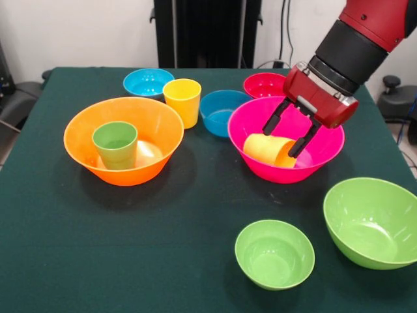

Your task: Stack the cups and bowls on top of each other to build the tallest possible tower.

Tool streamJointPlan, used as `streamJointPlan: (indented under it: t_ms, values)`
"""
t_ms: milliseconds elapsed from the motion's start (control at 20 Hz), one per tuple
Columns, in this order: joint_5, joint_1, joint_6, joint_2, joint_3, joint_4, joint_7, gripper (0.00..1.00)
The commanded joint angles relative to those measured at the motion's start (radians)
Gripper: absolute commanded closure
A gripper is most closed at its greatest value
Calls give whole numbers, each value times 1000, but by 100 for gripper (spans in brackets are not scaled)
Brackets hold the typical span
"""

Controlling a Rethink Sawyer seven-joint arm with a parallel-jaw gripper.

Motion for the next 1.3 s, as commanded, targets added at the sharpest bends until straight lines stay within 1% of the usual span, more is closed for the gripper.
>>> streamJointPlan:
  t_ms: [50,250,350,500,600,800,950,1200,1300]
  values:
    - [21,14,-3,45,132,17,225,0]
    - [43,31,30,55,123,6,260,0]
    - [51,42,64,43,122,8,272,0]
    - [52,56,135,-11,139,33,263,0]
    - [52,62,163,-44,151,52,256,0]
    - [52,70,189,-71,158,67,255,0]
    - [59,78,202,-75,163,64,273,0]
    - [62,84,256,-91,161,49,277,0]
    - [60,82,249,-85,158,46,268,0]
